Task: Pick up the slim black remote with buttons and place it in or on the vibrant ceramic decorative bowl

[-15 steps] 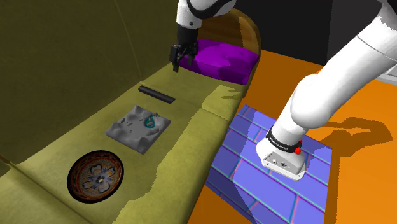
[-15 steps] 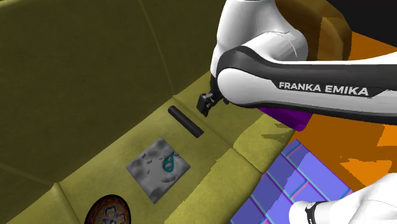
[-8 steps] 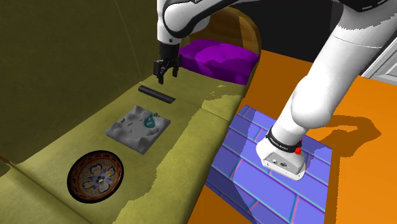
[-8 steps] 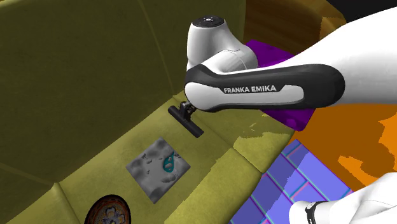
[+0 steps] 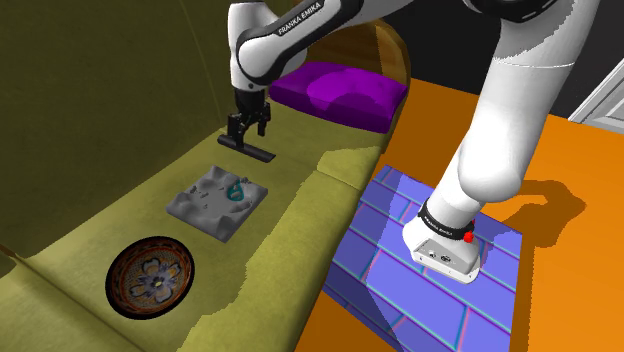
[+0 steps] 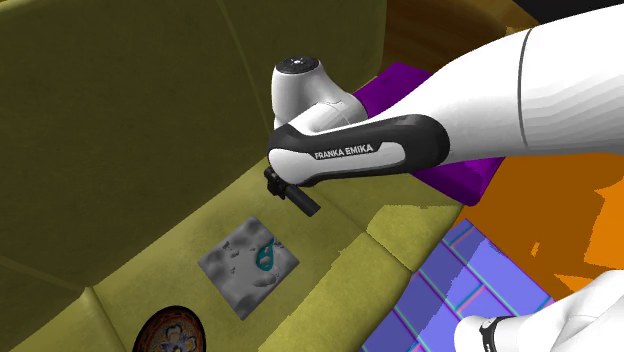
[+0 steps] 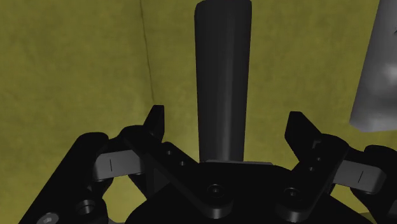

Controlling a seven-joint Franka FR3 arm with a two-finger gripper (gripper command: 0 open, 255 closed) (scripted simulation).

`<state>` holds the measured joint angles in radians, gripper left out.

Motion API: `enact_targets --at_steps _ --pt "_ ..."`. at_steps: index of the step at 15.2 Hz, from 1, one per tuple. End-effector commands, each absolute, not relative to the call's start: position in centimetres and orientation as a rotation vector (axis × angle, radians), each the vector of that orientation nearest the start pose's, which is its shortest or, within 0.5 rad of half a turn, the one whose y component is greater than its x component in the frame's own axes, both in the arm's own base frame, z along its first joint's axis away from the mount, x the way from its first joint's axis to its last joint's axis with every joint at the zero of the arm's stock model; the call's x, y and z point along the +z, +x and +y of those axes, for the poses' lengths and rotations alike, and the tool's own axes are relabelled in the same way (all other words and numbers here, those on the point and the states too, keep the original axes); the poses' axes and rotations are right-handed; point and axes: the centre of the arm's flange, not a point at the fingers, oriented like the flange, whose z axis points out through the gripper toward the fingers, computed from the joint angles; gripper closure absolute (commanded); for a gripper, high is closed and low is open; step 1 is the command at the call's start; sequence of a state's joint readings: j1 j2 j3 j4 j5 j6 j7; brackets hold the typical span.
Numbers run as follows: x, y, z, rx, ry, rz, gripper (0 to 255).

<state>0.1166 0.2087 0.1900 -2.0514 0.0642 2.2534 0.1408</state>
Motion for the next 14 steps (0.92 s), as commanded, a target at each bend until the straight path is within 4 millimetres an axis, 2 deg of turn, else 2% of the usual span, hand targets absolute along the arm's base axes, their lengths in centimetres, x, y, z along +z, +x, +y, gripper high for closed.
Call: enact_targets --at_steps 1,3,11,12,14 --pt "32.8 55.4 17.6 0.035 -3.050 -0.185 0" --pt "31.5 55.3 17.7 0.035 -3.050 -0.185 0" --pt "31.5 55.3 17.7 0.035 -3.050 -0.185 0" --pt "31.5 55.3 17.7 0.035 -3.050 -0.185 255" --pt "31.5 55.3 17.7 0.035 -3.050 -0.185 255"
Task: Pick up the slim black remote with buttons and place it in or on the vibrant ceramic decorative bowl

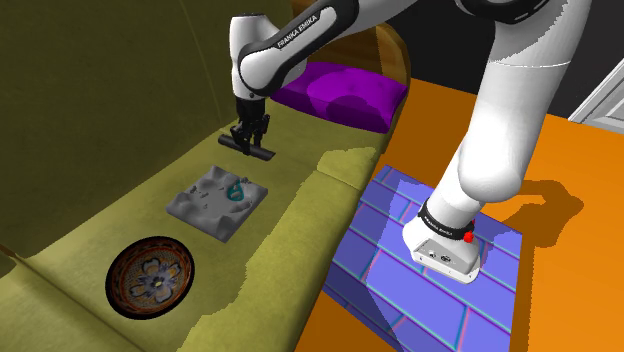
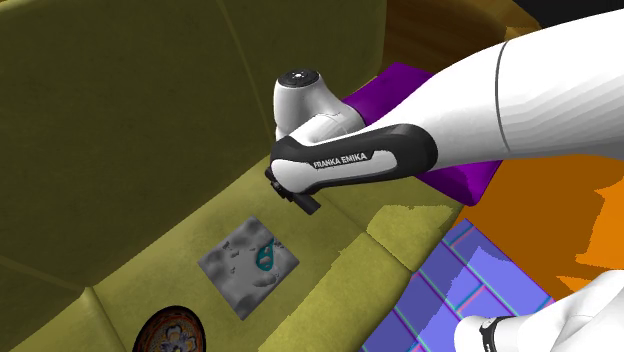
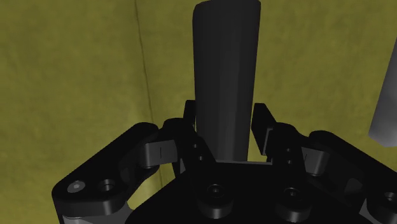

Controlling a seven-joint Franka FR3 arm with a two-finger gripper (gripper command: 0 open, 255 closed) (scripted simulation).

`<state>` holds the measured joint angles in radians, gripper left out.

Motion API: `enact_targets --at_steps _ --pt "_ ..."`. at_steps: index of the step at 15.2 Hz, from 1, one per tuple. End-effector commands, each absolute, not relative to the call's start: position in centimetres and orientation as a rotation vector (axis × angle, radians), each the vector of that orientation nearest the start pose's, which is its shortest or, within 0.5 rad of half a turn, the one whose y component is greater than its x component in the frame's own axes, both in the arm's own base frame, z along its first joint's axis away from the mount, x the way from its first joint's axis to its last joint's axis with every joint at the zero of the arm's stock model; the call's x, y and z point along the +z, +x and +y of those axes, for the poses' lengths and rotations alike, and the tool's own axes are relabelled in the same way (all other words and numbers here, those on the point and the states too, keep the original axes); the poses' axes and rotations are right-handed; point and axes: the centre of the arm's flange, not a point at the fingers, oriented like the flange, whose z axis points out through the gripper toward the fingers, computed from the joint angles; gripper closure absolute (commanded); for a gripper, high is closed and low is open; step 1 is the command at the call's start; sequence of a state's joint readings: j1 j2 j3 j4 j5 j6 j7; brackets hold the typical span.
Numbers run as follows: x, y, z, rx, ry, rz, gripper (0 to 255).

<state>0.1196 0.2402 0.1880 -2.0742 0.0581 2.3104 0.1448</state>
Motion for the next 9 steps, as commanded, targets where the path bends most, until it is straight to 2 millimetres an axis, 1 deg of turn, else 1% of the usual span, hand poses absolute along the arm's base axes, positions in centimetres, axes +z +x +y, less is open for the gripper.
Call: enact_targets --at_steps 1,7,9 --pt "31.5 55.4 17.7 0.035 -3.050 -0.185 255" --pt "31.5 55.3 17.7 0.035 -3.050 -0.185 255" --pt "32.5 55.3 17.7 0.035 -3.050 -0.185 255"
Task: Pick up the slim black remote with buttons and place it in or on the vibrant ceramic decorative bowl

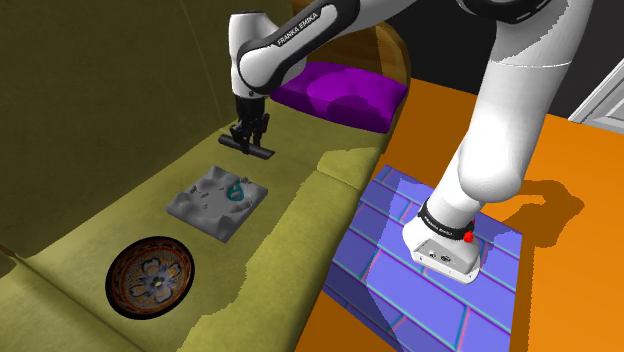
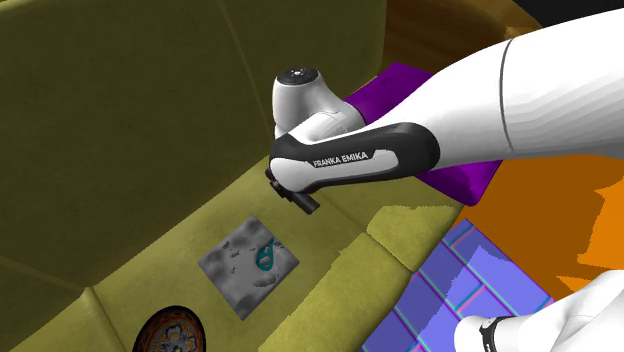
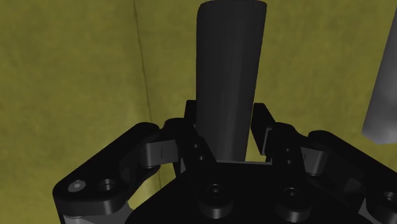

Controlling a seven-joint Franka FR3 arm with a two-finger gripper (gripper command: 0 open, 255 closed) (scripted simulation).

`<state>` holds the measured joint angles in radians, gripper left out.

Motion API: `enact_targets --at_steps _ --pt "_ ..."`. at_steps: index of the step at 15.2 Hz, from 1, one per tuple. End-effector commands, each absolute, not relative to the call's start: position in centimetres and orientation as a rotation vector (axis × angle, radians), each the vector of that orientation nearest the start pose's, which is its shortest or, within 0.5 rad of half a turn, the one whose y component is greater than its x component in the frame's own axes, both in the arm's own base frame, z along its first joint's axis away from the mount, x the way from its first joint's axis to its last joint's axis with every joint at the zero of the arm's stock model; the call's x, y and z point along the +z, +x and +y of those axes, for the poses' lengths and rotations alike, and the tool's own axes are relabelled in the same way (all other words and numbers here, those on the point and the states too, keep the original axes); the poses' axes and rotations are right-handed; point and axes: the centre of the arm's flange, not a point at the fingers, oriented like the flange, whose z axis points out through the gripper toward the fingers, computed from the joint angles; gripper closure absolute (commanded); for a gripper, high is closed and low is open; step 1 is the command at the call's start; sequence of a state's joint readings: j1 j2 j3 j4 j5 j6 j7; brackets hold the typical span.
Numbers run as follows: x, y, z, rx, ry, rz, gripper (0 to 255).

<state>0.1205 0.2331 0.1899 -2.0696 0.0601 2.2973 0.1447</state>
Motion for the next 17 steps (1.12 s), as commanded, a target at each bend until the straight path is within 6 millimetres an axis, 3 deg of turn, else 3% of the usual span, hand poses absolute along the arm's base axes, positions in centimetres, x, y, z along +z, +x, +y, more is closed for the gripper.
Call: enact_targets --at_steps 1,17 --pt "33.1 55.3 17.7 0.035 -3.050 -0.185 255" --pt "41.5 55.3 17.7 0.035 -3.050 -0.185 255"
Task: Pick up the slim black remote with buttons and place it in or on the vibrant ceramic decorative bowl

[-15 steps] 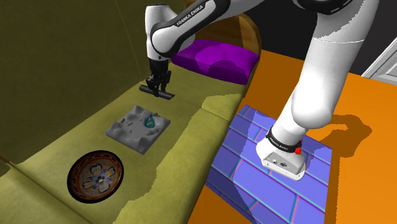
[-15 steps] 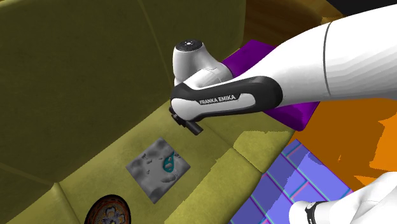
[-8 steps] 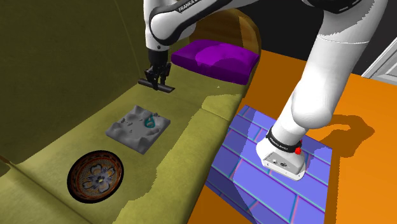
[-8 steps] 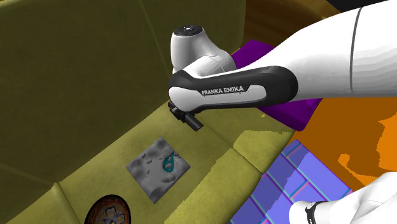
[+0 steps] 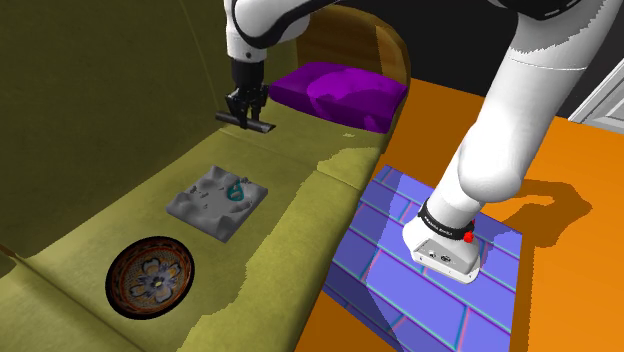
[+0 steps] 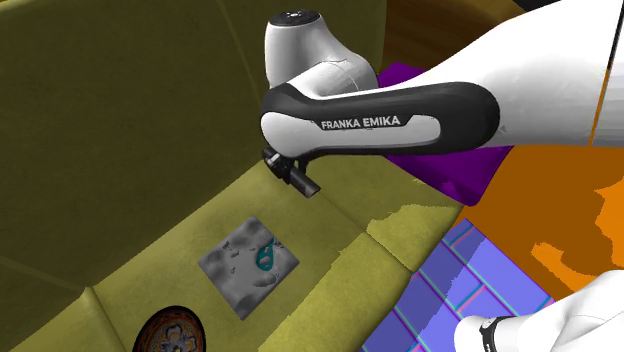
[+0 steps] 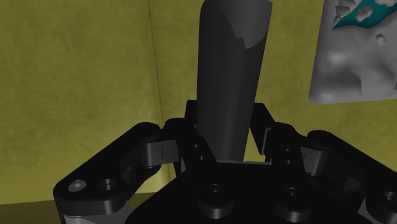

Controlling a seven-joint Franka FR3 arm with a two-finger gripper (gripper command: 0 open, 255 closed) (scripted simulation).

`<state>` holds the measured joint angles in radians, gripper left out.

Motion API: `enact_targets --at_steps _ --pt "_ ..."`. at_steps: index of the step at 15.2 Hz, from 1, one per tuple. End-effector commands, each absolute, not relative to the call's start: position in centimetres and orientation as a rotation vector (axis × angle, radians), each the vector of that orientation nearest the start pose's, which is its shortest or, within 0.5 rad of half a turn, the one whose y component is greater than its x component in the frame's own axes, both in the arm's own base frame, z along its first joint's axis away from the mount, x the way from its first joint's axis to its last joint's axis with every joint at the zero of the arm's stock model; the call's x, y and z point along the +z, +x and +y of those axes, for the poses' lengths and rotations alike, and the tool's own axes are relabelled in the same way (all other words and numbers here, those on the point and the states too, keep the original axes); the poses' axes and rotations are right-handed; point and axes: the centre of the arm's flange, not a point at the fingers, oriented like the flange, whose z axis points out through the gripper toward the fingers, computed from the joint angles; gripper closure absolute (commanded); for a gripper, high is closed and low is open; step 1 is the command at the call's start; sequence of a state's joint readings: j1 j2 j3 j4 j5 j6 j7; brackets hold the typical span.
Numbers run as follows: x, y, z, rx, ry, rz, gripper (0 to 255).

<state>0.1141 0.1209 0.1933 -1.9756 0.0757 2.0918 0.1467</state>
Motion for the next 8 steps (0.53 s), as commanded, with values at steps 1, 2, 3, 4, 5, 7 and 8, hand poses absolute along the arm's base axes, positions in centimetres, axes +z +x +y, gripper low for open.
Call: enact_targets --at_steps 1,2,3,4,5,7,8 --pt "42.0 55.3 17.7 0.035 -3.050 -0.185 255" --pt "42.6 55.3 17.7 0.035 -3.050 -0.185 255" --pt "43.1 55.3 17.7 0.035 -3.050 -0.185 255" --pt "43.6 55.3 17.7 0.035 -3.050 -0.185 255" --pt "43.7 55.3 17.7 0.035 -3.050 -0.185 255" --pt "43.7 54.1 20.1 0.035 -3.050 -0.185 255" --pt "43.6 53.6 21.2 0.035 -3.050 -0.185 255"
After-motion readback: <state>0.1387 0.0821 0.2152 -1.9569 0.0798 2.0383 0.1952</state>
